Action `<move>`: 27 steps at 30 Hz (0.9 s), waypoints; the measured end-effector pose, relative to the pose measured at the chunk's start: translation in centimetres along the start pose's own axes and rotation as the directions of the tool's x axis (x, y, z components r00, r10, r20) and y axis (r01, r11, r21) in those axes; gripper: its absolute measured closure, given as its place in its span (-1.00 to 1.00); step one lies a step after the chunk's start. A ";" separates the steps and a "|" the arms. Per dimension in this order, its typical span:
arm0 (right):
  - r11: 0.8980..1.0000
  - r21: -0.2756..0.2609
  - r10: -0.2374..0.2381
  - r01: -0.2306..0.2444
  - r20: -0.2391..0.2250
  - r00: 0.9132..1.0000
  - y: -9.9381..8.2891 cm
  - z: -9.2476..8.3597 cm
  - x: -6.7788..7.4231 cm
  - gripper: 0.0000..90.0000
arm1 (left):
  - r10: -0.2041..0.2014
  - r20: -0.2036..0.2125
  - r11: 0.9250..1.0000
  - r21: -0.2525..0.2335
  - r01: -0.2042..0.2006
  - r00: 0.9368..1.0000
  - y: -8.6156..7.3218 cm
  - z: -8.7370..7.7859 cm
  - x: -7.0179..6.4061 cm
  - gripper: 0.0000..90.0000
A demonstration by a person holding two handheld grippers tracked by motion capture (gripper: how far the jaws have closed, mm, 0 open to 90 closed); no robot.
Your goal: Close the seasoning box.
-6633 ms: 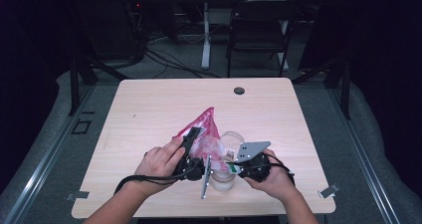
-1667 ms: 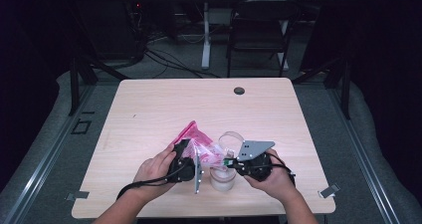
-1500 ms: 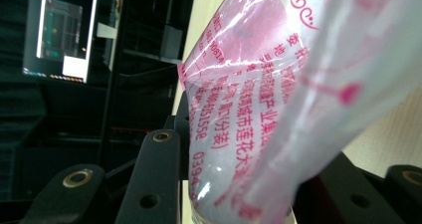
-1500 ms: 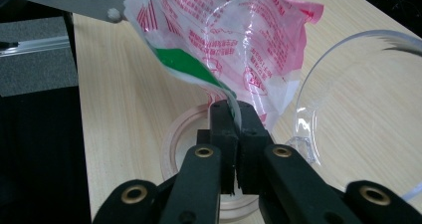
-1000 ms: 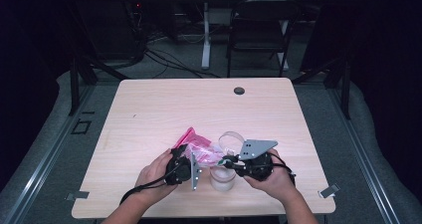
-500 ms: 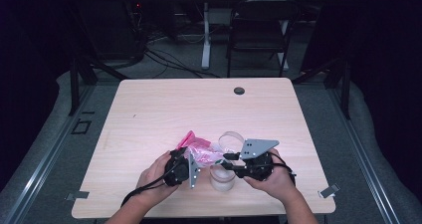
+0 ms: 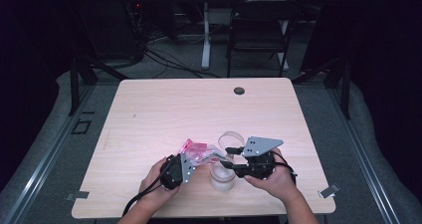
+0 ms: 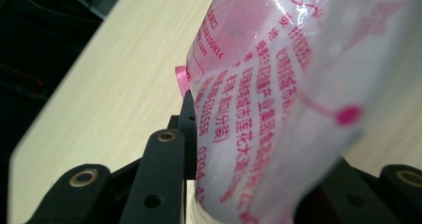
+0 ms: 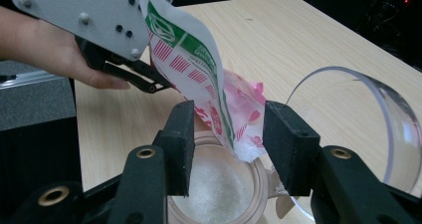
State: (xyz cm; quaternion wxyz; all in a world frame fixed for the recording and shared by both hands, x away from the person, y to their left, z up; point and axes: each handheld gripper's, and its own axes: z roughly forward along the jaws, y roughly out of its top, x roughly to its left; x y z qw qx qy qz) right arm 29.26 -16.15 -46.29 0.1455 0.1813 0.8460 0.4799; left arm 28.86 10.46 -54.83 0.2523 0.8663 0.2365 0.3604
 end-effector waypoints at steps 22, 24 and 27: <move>0.998 -0.045 0.033 -0.032 0.033 0.999 -0.1 -0.2 -0.4 0.15 | -0.302 0.075 0.953 0.016 0.301 0.950 -2.8 0.2 1.9 0.61; 0.998 -0.054 0.041 -0.039 0.039 0.998 -0.1 -0.4 -0.5 0.15 | -0.312 0.076 0.950 0.015 0.312 0.947 -2.9 0.2 2.2 0.61; 0.996 -0.071 0.056 -0.053 0.040 0.998 -0.2 -0.6 -0.7 0.15 | -0.343 0.065 0.939 0.008 0.343 0.937 -3.1 -0.1 3.1 0.61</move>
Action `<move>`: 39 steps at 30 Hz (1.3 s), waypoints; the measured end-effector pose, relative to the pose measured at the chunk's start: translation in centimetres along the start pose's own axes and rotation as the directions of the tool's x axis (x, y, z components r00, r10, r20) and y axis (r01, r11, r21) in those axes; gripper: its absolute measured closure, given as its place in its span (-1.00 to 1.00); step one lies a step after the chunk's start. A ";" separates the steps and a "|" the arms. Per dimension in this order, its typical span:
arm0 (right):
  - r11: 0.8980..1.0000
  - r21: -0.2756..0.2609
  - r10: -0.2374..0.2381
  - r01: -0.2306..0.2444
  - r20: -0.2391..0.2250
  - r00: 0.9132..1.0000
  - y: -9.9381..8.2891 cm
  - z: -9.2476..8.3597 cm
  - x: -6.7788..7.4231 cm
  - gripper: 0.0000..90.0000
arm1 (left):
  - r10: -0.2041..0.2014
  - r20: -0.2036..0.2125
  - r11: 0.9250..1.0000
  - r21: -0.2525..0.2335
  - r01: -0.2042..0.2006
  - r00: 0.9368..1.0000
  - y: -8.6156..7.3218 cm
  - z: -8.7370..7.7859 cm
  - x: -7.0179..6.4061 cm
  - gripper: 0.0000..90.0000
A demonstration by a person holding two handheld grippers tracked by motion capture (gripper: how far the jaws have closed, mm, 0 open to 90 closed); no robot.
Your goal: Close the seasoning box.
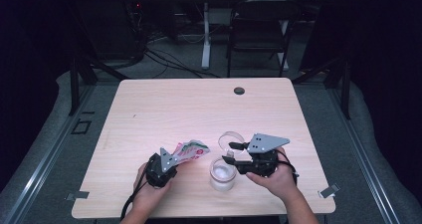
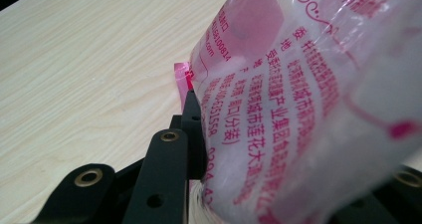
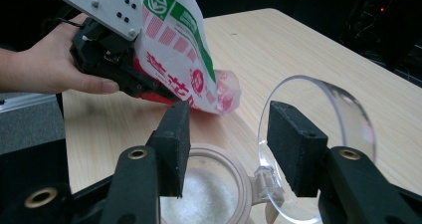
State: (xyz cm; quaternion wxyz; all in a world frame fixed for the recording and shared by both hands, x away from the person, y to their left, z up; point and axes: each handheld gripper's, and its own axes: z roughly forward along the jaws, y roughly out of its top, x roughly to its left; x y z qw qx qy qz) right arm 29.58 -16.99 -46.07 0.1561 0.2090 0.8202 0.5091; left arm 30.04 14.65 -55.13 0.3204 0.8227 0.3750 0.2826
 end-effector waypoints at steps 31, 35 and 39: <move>0.999 -0.034 0.035 -0.034 0.018 0.999 0.3 -0.8 -0.4 0.16 | -0.245 -0.288 0.964 0.028 0.264 0.926 -5.5 -2.3 9.4 0.61; 0.999 -0.034 0.041 -0.040 0.025 0.999 0.2 -0.8 -0.5 0.16 | -0.259 -0.297 0.957 0.049 0.285 0.919 -5.8 -2.0 9.7 0.60; 0.998 -0.037 0.048 -0.047 0.028 0.998 0.1 -0.8 -0.6 0.16 | -0.289 -0.300 0.948 0.043 0.316 0.909 -6.1 -1.9 10.0 0.60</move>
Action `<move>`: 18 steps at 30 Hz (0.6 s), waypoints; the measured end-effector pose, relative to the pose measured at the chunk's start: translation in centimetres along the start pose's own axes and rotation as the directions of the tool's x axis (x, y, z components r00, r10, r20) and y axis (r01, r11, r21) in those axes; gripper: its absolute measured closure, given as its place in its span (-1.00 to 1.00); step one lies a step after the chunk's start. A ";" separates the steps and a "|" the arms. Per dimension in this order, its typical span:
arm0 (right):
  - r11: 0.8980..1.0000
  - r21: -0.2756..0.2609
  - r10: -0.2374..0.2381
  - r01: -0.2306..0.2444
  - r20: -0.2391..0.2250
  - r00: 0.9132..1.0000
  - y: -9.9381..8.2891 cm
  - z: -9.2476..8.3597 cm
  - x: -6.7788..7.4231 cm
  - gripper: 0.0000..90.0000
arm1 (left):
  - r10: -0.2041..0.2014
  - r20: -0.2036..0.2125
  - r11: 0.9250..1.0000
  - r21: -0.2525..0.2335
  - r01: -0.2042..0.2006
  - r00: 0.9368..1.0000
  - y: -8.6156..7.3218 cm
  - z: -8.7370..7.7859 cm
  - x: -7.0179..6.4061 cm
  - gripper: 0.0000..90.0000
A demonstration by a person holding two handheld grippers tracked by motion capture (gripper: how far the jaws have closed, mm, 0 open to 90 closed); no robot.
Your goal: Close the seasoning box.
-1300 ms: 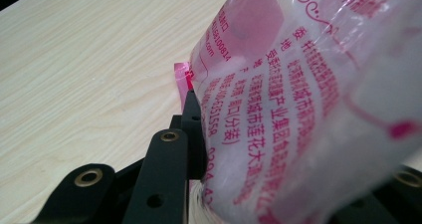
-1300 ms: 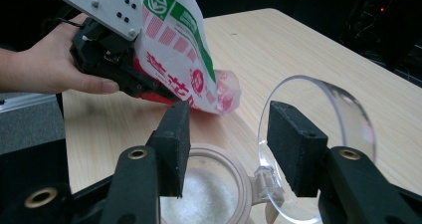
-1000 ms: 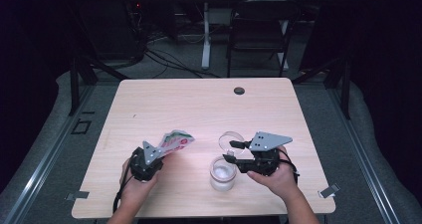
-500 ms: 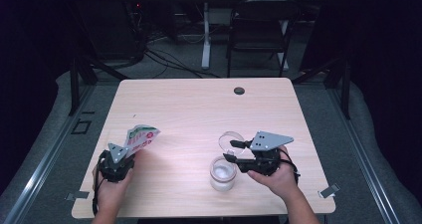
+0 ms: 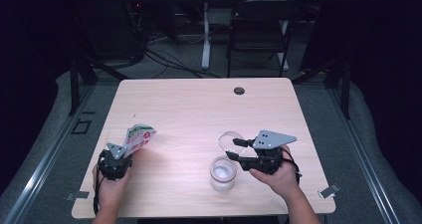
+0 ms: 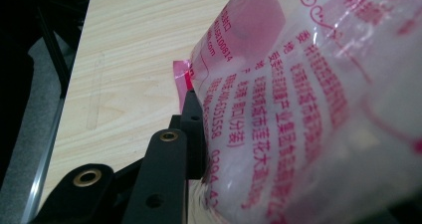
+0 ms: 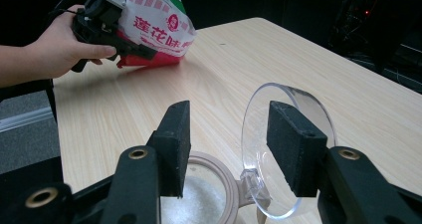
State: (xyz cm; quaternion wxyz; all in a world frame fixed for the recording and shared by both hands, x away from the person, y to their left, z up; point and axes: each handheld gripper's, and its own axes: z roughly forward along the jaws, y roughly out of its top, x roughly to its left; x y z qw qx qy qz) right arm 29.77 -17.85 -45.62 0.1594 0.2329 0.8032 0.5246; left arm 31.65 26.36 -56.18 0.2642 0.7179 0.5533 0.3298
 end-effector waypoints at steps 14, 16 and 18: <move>1.000 0.001 0.002 -0.002 0.009 1.000 -0.1 0.0 -0.1 0.15 | -0.038 0.011 0.999 0.012 0.037 0.999 -0.2 0.2 0.4 0.59; 1.000 0.005 0.000 0.000 0.008 1.000 -0.1 0.0 -0.1 0.15 | -0.043 0.011 0.999 0.007 0.043 0.999 -0.3 0.3 0.4 0.59; 1.000 0.005 0.001 -0.001 0.010 1.000 -0.1 0.0 -0.1 0.15 | -0.040 0.011 0.999 0.013 0.040 0.999 -0.3 0.2 0.4 0.59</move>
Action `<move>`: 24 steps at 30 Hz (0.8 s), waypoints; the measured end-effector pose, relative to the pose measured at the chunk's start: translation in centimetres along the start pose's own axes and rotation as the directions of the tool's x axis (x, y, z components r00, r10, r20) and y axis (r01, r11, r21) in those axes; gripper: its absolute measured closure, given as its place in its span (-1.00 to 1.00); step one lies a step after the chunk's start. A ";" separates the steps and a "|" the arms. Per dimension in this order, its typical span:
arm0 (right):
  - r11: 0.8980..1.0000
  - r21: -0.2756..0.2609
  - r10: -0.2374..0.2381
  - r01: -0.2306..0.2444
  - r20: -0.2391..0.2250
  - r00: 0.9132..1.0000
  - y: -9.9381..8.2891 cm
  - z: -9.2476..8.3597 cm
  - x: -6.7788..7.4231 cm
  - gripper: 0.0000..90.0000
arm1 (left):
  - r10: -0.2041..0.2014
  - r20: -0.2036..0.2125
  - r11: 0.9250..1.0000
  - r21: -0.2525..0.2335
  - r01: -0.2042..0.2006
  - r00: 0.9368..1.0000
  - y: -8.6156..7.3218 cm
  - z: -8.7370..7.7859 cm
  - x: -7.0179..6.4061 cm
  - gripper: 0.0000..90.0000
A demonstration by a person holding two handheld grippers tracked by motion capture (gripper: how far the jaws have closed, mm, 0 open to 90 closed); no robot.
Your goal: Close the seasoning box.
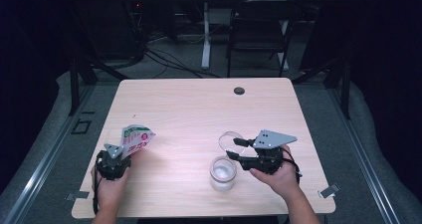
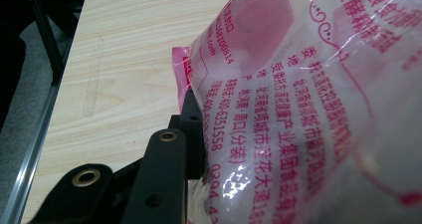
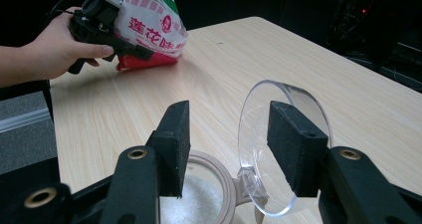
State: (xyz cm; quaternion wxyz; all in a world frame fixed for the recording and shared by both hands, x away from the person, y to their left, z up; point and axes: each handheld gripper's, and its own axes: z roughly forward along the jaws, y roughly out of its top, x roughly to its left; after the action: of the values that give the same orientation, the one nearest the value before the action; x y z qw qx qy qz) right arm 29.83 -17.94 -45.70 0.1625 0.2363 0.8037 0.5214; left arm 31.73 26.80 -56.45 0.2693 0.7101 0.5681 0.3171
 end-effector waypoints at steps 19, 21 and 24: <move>1.000 -0.010 0.000 0.000 0.005 1.000 0.0 -0.1 -0.1 0.12 | 0.001 0.010 1.000 -0.005 -0.001 1.000 0.0 0.0 -0.2 0.42; 1.000 -0.011 0.000 0.000 0.006 1.000 0.0 -0.1 -0.1 0.12 | -0.001 0.016 1.000 -0.023 0.002 1.000 0.0 0.0 -0.3 0.28; 1.000 -0.015 0.002 -0.002 0.010 1.000 0.1 -0.2 -0.1 0.11 | 0.007 0.010 0.999 -0.040 -0.007 1.000 0.0 -0.1 -0.4 0.09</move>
State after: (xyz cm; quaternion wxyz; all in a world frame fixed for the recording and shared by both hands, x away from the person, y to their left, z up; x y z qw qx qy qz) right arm 29.83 -18.09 -45.56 0.1677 0.2385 0.7986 0.5265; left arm 31.61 26.38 -56.48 0.2853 0.7081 0.5578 0.3257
